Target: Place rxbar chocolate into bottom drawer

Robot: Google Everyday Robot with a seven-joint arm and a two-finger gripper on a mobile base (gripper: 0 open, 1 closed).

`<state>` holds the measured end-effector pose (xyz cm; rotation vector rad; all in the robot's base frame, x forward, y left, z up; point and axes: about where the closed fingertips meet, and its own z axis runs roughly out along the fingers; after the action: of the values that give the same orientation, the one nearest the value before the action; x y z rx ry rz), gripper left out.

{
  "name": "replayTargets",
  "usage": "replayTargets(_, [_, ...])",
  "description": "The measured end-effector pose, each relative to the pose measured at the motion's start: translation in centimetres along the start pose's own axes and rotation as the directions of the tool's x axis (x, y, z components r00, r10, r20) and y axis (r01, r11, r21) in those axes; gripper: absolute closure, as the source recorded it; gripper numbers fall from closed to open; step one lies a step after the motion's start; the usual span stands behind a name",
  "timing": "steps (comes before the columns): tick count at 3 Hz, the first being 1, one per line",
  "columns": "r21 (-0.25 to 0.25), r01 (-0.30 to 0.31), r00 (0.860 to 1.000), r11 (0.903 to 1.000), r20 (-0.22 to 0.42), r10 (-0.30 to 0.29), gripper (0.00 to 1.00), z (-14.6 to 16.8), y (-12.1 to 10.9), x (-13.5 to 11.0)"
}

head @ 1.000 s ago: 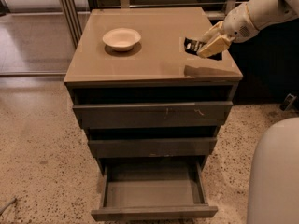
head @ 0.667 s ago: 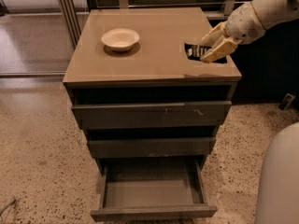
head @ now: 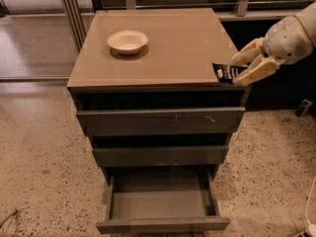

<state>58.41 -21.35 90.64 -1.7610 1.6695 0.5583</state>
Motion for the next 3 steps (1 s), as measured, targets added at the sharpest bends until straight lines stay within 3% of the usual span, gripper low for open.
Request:
replayTargets(2, [-0.004, -0.021, 1.000, 0.9998, -0.009, 0.021, 1.00, 1.4, 0.3, 1.2])
replayTargets(3, [0.030, 0.001, 1.000, 0.9995, -0.008, -0.001, 1.00, 1.6, 2.4, 1.2])
